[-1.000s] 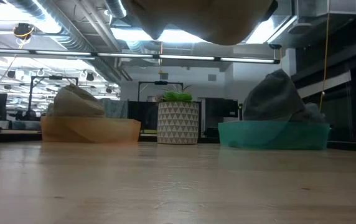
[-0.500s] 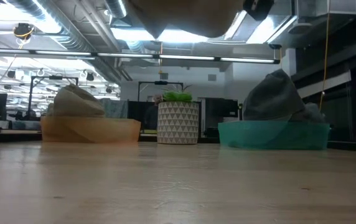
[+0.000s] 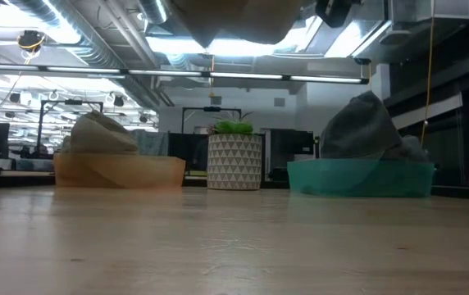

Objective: Pick & Place hat
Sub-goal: Put the brown cap into the orange bin

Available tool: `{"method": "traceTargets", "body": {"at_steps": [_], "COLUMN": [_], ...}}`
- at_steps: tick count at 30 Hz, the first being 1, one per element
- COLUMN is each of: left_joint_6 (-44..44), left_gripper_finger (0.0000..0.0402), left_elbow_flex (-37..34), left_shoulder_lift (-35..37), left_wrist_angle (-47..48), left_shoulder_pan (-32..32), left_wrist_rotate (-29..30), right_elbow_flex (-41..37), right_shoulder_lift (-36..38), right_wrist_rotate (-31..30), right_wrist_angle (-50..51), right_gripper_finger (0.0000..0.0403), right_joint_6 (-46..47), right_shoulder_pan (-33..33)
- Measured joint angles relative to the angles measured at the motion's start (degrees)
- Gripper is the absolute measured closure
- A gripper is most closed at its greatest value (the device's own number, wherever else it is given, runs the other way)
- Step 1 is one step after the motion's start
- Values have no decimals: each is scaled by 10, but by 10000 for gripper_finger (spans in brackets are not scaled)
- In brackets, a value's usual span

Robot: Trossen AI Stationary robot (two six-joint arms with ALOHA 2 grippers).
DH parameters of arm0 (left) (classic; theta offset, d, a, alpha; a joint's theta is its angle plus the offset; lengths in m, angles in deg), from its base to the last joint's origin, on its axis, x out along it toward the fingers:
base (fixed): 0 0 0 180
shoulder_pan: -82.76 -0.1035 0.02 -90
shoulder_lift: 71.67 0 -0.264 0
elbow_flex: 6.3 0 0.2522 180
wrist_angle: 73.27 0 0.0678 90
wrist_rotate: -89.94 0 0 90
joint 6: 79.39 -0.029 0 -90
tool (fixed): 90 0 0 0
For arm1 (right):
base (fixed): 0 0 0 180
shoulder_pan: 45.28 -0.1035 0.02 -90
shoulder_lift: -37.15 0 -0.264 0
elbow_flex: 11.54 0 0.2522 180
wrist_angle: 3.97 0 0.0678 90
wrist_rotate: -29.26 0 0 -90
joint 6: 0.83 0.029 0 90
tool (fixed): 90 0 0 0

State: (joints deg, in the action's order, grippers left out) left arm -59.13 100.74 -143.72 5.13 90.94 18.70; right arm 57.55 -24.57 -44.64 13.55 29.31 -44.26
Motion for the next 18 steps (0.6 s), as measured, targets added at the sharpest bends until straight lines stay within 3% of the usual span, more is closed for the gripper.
{"method": "traceTargets", "body": {"at_steps": [4,9,18], "left_joint_6": [0,-6,-30], "left_gripper_finger": [205,199,151], "left_elbow_flex": [0,-1,-1], "left_shoulder_lift": [-2,-14,-14], "left_wrist_angle": [-2,-24,-44], "left_shoulder_pan": [2,2,-1], "left_wrist_rotate": [17,-4,16], "right_elbow_flex": [0,0,0], "right_shoulder_lift": [0,0,0], "right_wrist_rotate": [-12,-15,-16], "right_wrist_angle": [-12,-22,-8], "right_gripper_finger": [389,389,389], "right_joint_6": [-1,-8,-18], "right_shoulder_pan": [0,0,4]}}
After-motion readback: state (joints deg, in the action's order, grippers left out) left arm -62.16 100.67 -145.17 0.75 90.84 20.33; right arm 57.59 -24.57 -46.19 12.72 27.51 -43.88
